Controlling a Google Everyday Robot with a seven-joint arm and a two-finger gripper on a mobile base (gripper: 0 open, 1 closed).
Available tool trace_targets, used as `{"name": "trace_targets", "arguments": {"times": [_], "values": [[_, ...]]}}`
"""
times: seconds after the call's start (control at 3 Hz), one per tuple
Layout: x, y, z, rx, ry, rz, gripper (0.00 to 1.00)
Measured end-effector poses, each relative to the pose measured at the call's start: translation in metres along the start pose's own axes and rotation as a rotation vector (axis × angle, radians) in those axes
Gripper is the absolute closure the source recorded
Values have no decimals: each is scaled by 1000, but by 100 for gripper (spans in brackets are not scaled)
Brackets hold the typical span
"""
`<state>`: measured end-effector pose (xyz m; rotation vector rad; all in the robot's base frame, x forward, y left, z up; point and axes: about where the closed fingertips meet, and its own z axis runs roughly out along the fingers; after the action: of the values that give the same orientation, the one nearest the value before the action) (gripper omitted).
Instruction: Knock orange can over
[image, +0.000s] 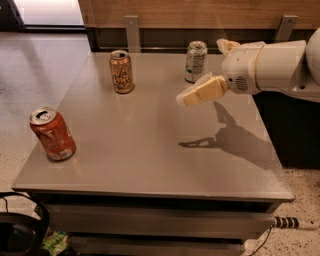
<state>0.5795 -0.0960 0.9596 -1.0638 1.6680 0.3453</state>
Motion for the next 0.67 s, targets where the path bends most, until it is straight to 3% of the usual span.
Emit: {"name": "trace_targets", "arguments": {"times": [0.67], "values": [[-9,1,16,-27,-25,-2,0]]}}
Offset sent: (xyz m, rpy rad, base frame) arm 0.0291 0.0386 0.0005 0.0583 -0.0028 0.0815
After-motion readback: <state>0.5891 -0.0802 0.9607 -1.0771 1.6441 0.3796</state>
